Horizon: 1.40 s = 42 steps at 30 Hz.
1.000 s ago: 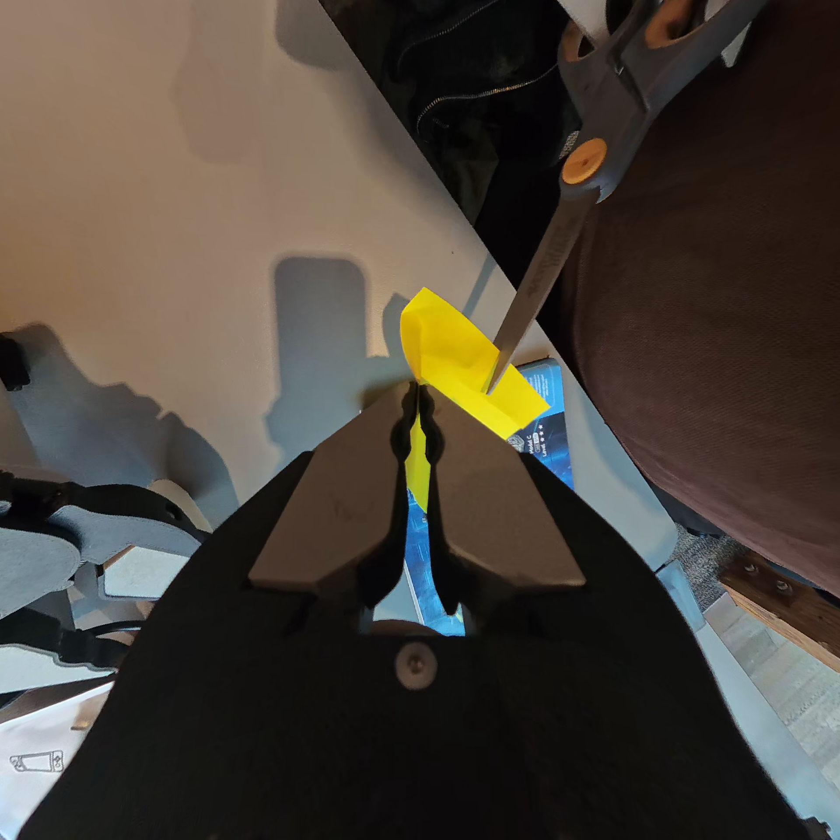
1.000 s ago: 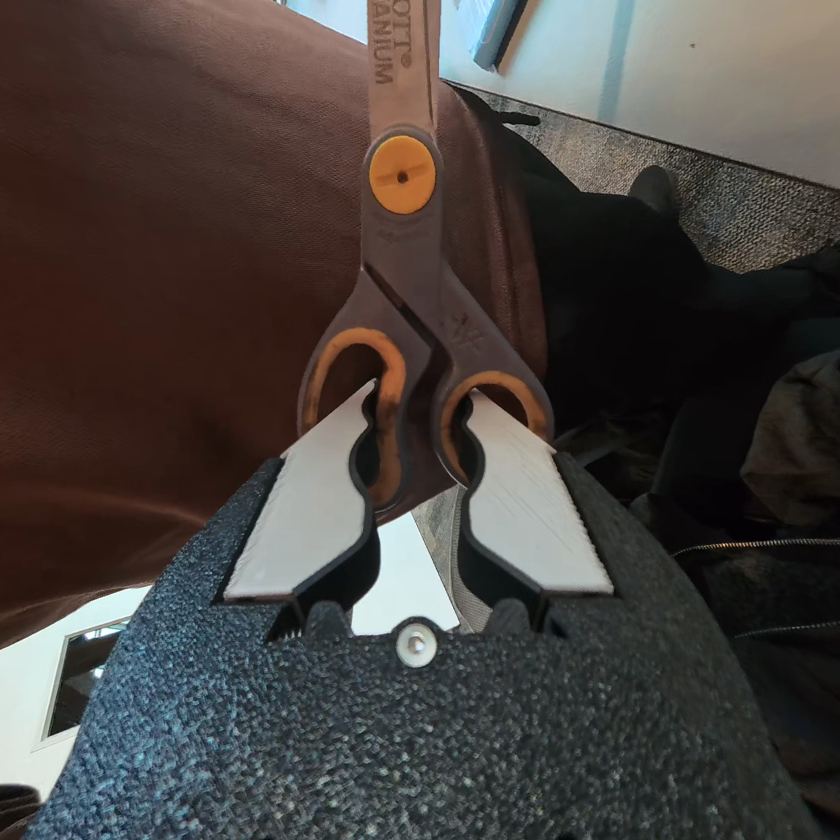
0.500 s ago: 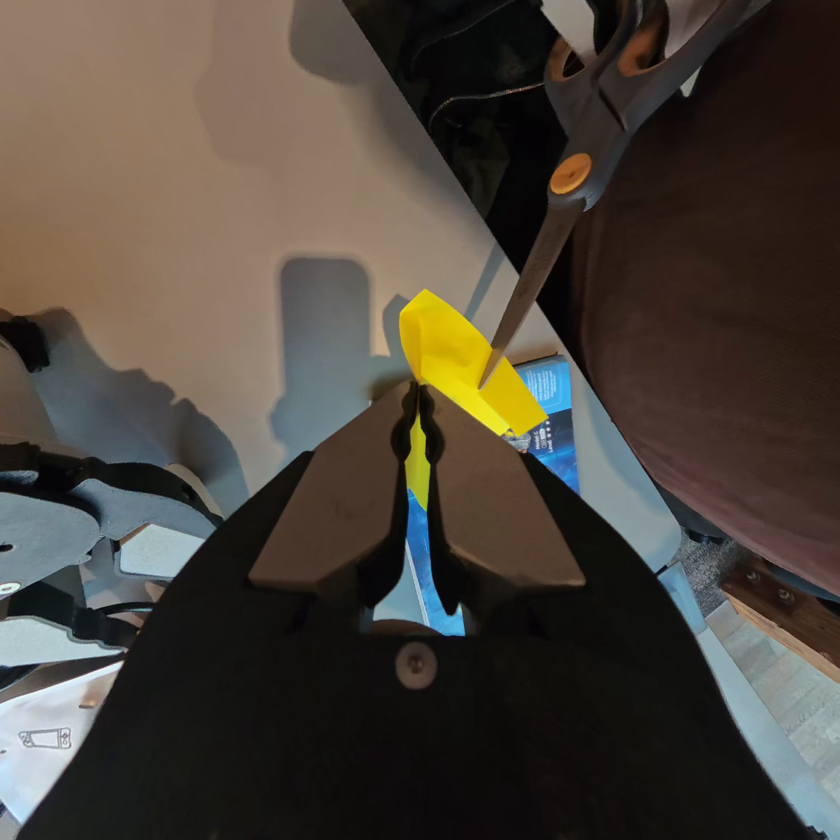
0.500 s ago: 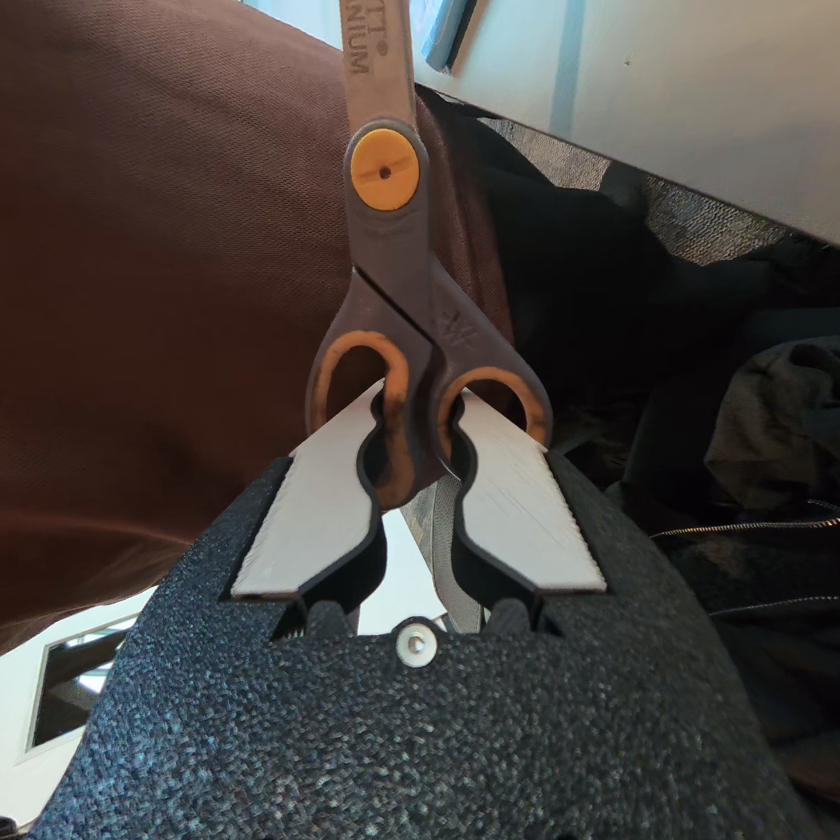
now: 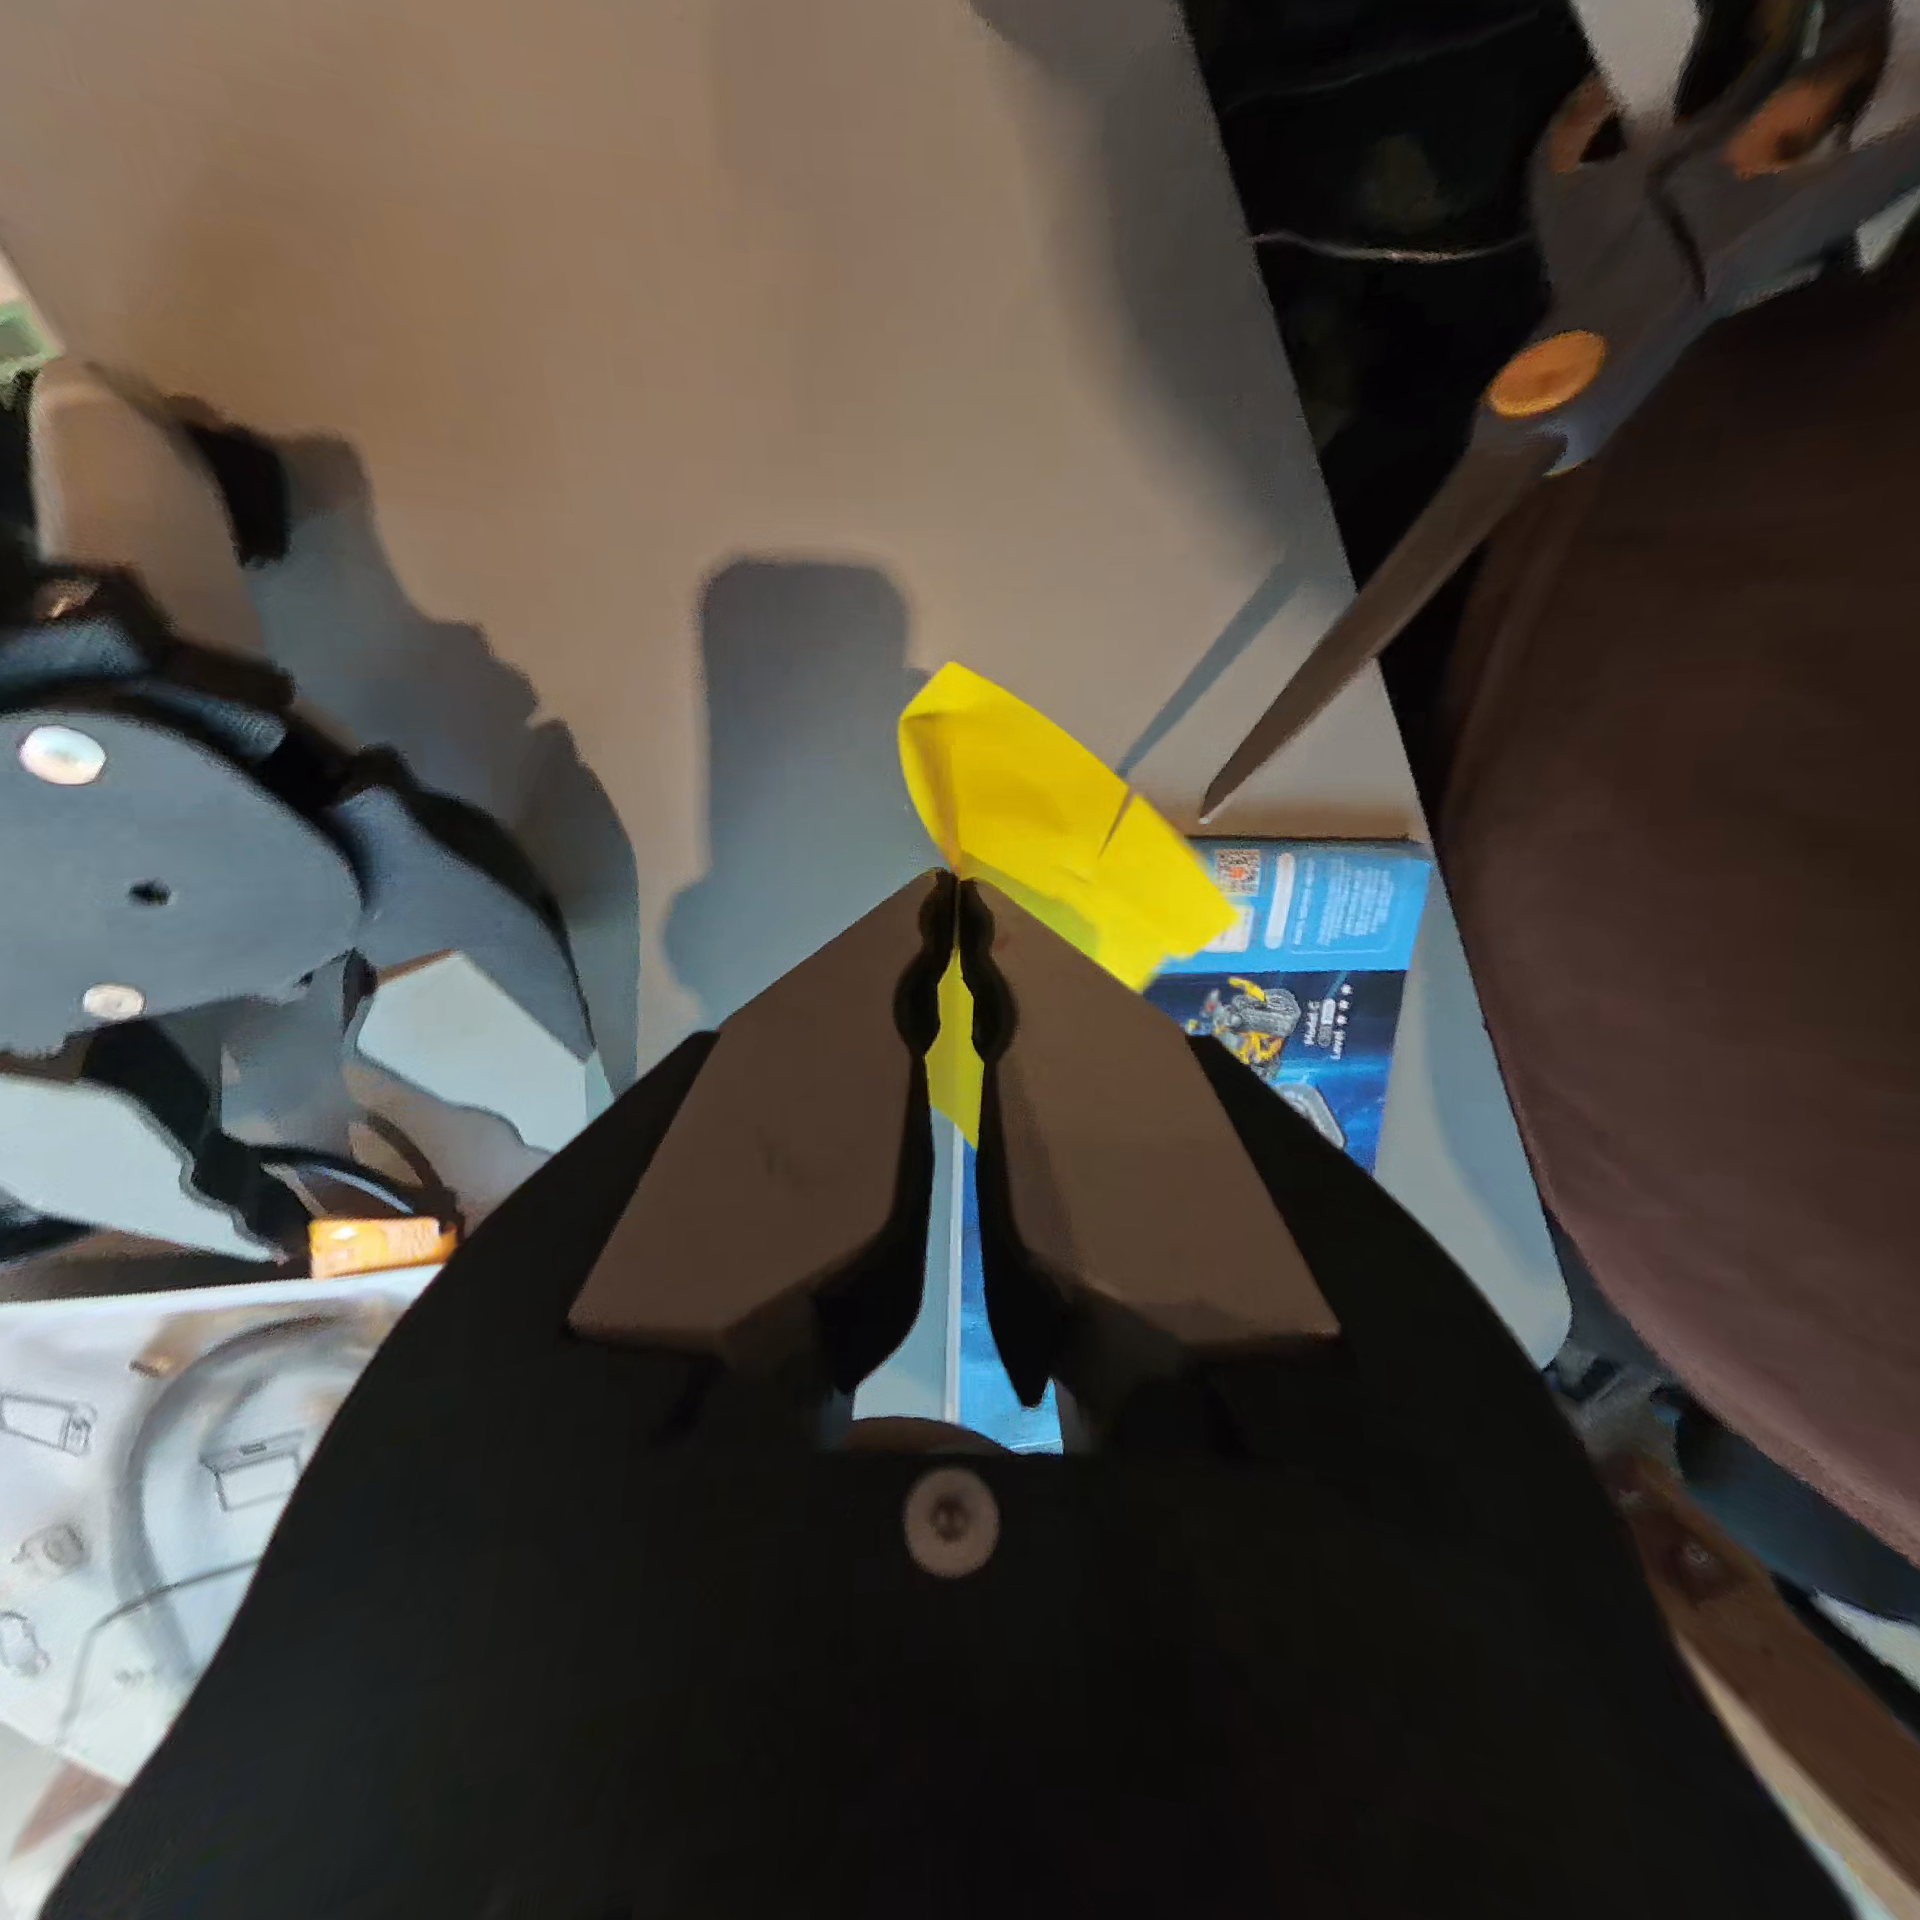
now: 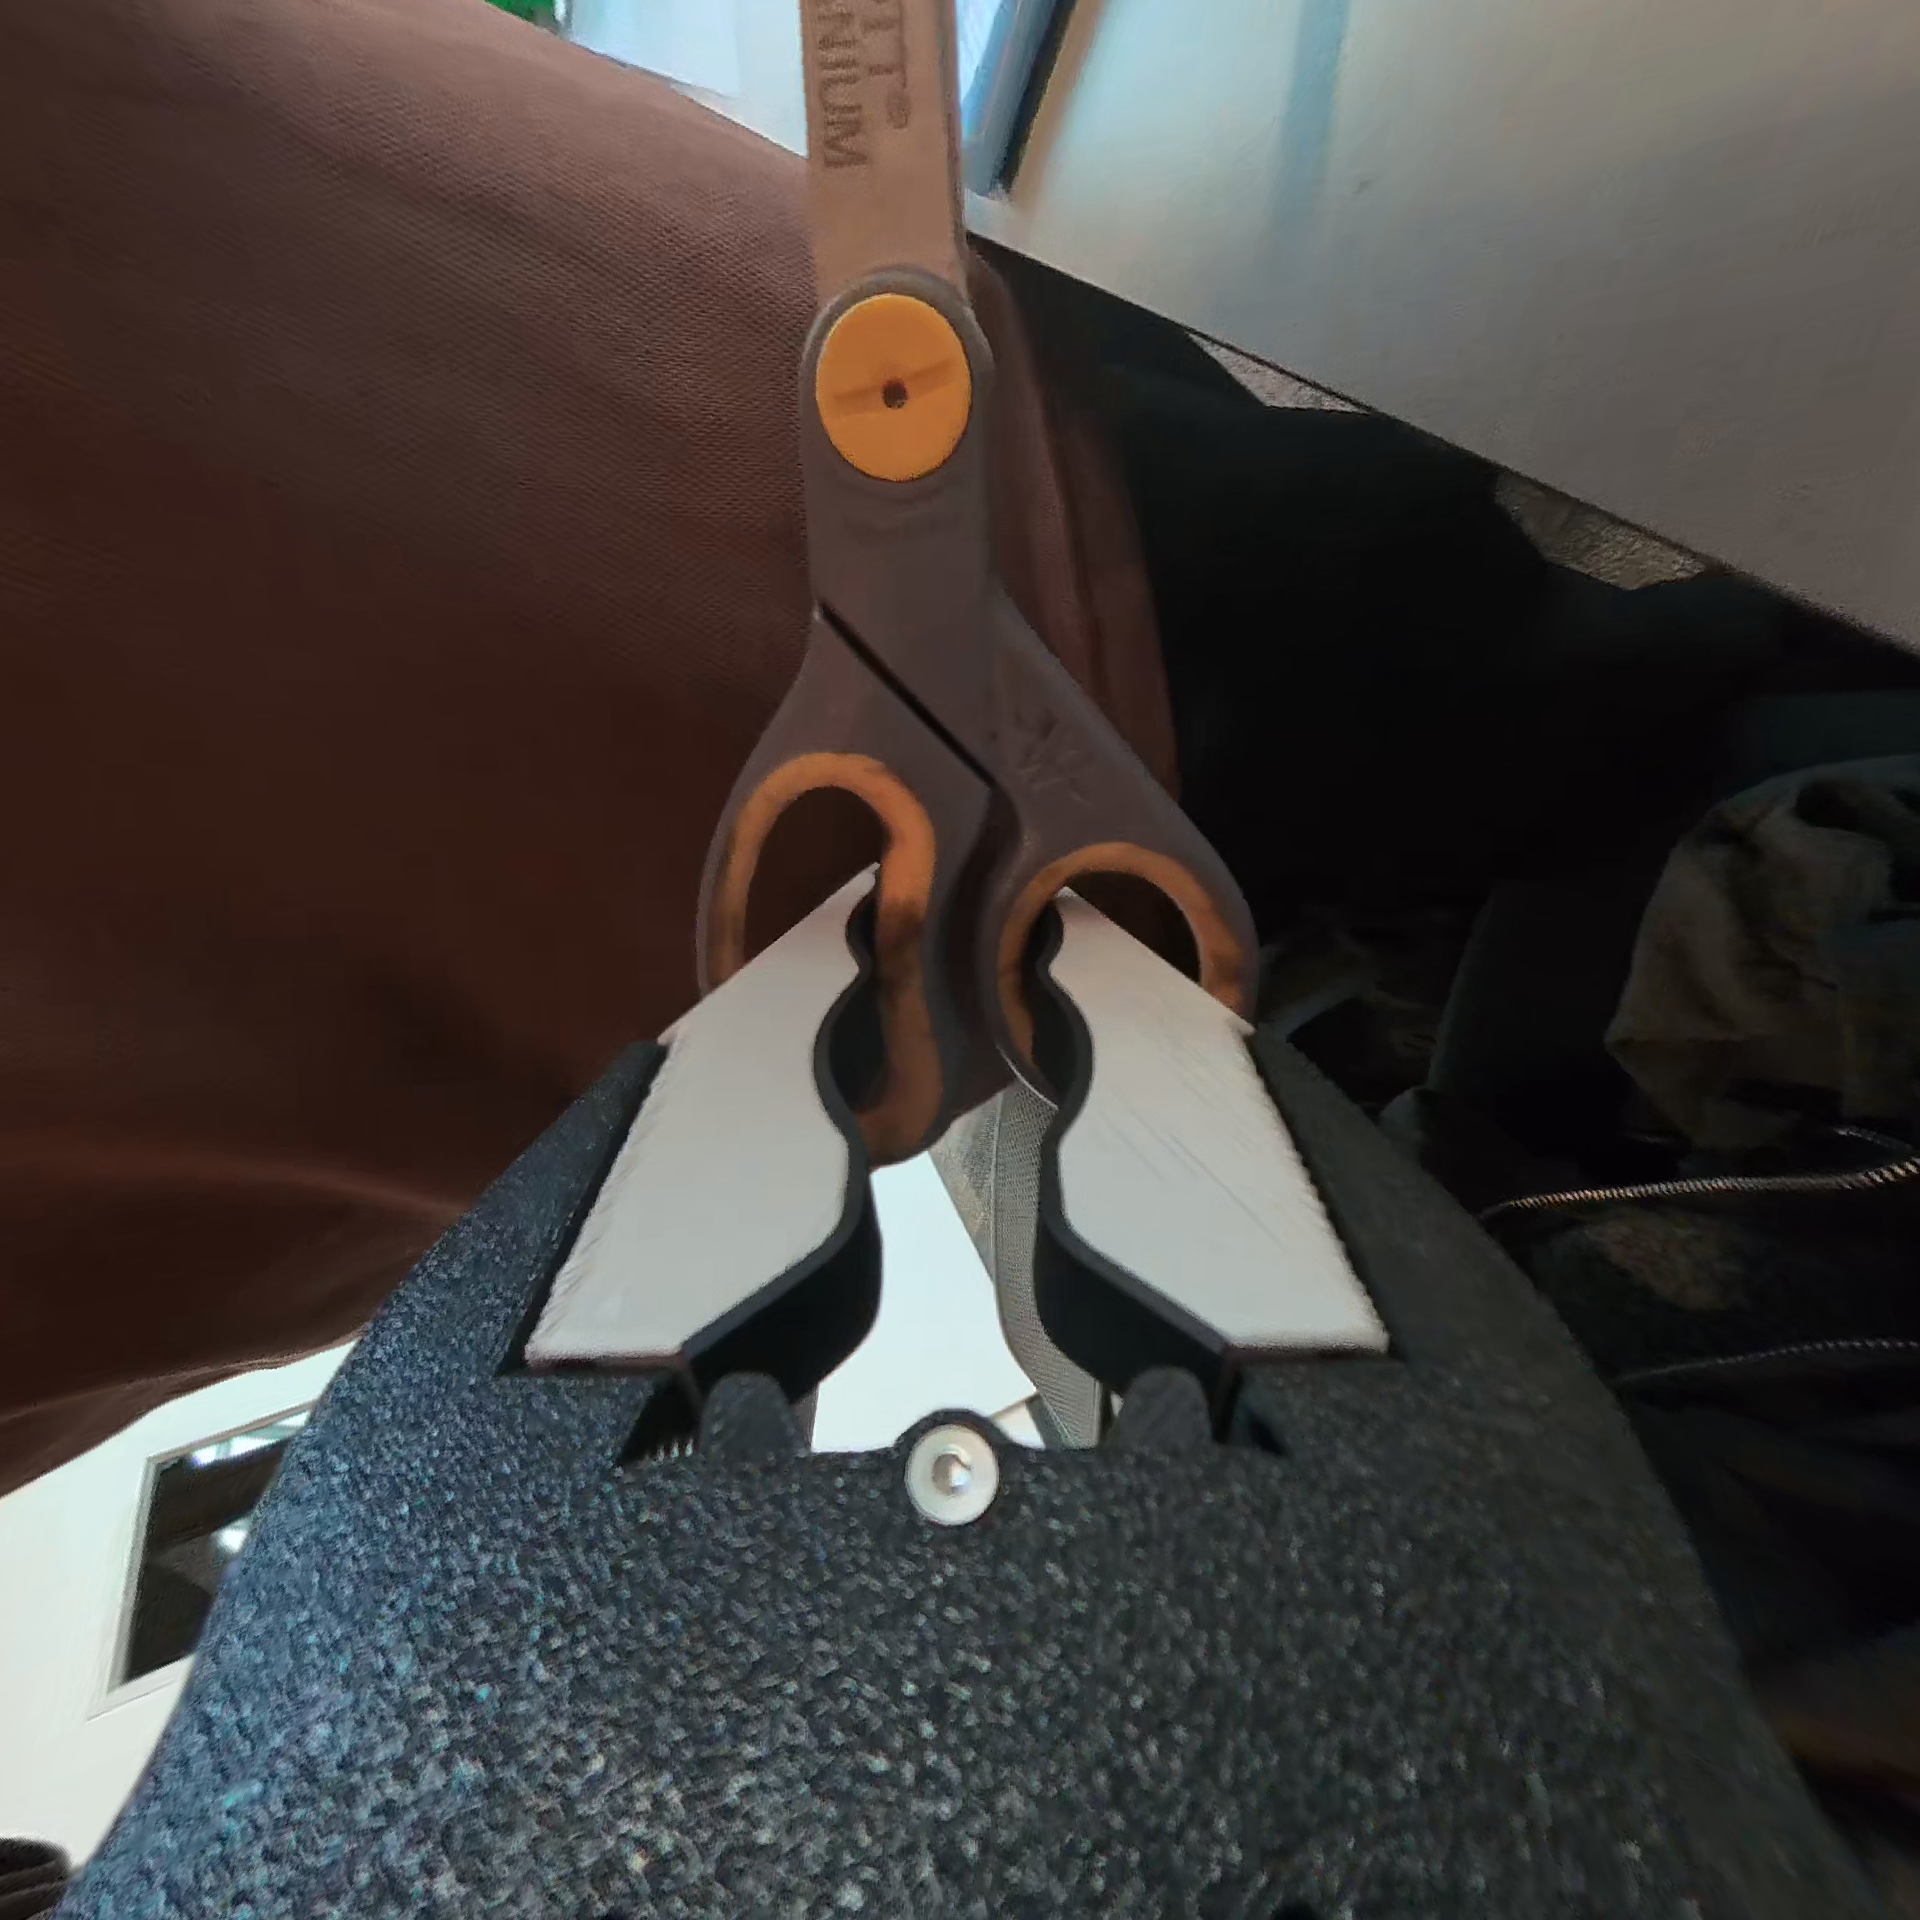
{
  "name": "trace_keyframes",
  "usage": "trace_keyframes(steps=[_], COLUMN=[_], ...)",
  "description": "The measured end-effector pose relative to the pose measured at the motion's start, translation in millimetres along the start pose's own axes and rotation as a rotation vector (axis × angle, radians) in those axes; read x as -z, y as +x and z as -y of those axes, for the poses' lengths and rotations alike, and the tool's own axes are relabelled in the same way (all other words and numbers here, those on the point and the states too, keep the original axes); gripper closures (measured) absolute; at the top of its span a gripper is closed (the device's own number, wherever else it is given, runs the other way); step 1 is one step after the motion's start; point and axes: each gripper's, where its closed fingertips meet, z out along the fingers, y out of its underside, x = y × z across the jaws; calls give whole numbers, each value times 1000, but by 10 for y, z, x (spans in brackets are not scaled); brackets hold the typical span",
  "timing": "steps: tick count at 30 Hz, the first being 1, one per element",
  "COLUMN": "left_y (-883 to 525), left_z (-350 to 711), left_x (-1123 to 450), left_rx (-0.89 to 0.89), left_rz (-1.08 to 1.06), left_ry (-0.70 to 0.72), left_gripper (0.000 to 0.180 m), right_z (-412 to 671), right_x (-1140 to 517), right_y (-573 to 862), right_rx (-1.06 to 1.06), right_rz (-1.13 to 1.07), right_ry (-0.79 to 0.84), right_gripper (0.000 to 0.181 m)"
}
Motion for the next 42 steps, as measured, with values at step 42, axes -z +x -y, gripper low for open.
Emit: trace_keyframes(steps=[42], left_y=[22], left_z=[-695], left_x=[606], left_rx=[594], left_rz=[409], left_ry=[383], left_gripper=[180], right_z=[1130], right_x=[829], right_y=[492], right_rx=[-86], right_rz=[-943], right_ry=[244], right_gripper=[154])
